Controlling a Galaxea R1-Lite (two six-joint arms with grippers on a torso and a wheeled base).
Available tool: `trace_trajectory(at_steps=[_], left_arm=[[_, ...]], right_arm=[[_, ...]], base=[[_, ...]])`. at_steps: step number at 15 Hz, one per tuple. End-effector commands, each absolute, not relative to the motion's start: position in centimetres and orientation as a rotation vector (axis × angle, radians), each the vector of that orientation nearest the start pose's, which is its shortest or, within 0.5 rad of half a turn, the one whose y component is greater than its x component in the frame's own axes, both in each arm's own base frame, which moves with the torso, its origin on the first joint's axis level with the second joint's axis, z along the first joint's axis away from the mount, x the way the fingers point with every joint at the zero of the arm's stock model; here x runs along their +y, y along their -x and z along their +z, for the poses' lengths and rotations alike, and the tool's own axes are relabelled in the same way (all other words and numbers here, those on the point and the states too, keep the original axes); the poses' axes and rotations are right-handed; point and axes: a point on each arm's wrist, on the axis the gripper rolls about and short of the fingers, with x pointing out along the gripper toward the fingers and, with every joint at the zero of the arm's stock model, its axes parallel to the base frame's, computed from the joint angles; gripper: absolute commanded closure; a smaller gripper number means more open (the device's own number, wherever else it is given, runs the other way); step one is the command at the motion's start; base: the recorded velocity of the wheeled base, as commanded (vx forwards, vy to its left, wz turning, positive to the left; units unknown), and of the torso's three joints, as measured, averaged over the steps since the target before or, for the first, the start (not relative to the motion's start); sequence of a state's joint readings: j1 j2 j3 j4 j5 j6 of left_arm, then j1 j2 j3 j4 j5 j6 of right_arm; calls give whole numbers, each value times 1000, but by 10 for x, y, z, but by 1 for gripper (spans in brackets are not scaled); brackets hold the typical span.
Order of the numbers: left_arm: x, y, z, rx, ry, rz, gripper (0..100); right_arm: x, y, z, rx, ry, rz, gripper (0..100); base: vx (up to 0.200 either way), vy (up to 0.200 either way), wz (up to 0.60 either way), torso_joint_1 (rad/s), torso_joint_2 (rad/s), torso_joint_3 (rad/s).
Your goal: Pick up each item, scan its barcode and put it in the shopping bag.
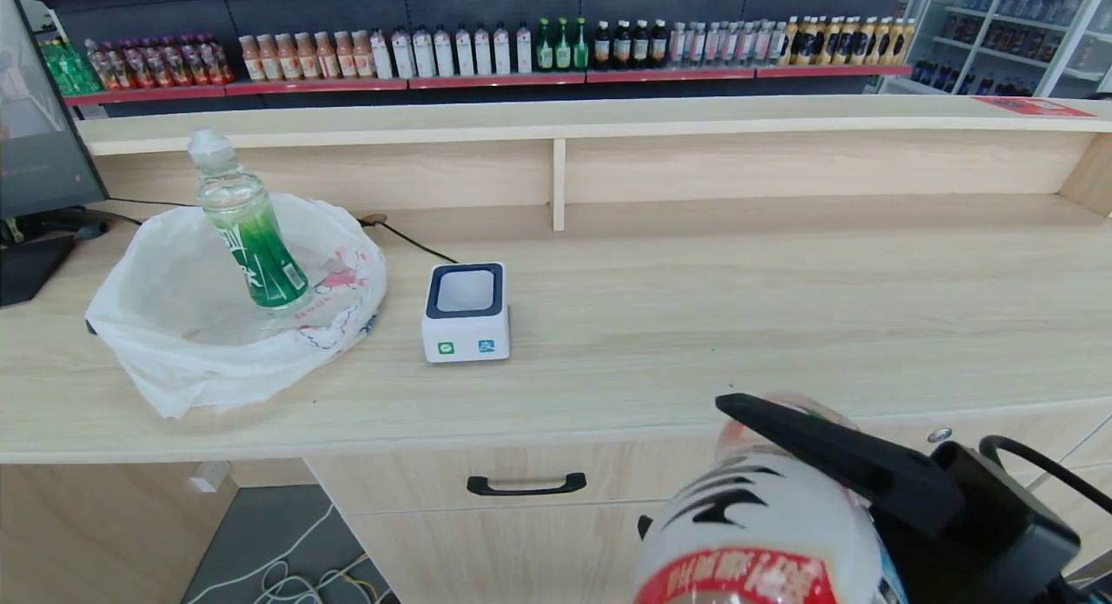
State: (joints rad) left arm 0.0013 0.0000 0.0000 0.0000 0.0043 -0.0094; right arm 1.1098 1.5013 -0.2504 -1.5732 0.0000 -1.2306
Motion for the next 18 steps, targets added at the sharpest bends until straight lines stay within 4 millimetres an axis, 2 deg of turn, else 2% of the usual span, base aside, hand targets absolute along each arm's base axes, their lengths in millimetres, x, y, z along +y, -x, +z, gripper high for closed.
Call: trace_trajectory(at_steps=[1,2,3,8,14,18], left_arm=[[0,23,75,0,9,6,0],[0,23,75,0,9,6,0],[0,23,75,0,9,6,0],[0,23,75,0,9,6,0],[0,23,75,0,9,6,0],[0,23,75,0,9,6,0]], right_arm=[[196,-87,186,-960,916,841,100],[197,-88,186,-966,919,847,100],[193,-101,186,-974,960,820,100],[187,-119,188,-1022,1045,765,100],[188,-119,195,-1084,1086,721,100],[186,-112,208,-1136,1146,697,100]], base=[[0,0,0,0,0,0],[0,0,0,0,0,0],[0,0,0,0,0,0],[0,0,0,0,0,0],[0,0,0,0,0,0],[0,0,0,0,0,0]])
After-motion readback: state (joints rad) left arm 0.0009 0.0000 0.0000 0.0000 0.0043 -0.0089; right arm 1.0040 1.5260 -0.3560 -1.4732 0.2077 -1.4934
